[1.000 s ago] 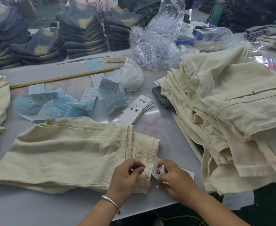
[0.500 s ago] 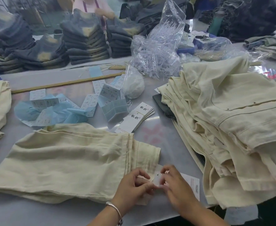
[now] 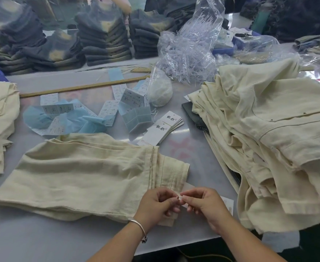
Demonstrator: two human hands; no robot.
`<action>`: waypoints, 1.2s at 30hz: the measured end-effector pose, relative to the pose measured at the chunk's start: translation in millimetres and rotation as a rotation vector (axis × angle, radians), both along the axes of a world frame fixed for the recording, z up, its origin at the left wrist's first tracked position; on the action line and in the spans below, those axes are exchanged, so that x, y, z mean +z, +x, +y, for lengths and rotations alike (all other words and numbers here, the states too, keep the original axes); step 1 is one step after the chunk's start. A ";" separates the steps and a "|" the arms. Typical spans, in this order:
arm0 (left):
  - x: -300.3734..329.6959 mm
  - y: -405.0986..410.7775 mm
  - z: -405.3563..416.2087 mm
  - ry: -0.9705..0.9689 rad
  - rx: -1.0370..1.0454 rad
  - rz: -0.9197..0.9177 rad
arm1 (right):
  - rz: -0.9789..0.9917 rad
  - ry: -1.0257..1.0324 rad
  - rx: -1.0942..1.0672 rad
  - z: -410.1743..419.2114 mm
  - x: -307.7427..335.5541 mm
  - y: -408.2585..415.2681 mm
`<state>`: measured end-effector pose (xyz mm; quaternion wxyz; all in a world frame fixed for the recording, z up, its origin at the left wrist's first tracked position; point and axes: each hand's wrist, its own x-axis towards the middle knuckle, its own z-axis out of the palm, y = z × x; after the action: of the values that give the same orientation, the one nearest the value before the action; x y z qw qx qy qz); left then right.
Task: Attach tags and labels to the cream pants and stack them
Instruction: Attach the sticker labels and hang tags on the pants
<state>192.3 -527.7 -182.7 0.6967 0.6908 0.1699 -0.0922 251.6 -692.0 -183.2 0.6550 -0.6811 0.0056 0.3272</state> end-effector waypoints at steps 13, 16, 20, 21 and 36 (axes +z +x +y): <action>3.5 -1.4 -3.5 0.076 0.009 0.007 | -0.110 -0.087 -0.027 4.2 -1.9 -3.5; 3.3 -0.7 -2.8 0.070 -0.004 0.012 | -0.074 -0.052 -0.088 3.2 -3.6 -2.2; 2.3 -0.3 -1.4 0.062 -0.002 0.012 | -0.068 -0.015 -0.084 3.2 -0.4 -2.3; 2.0 -0.5 -1.1 0.062 -0.002 0.013 | -0.079 -0.007 -0.076 3.8 0.6 -2.6; -2.6 -0.8 -1.1 0.036 0.032 -0.005 | 0.042 0.019 -0.025 -1.3 -4.8 -0.5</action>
<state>191.5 -528.8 -185.3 0.6860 0.7007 0.1806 -0.0761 251.1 -693.4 -188.0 0.6652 -0.6677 0.0251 0.3332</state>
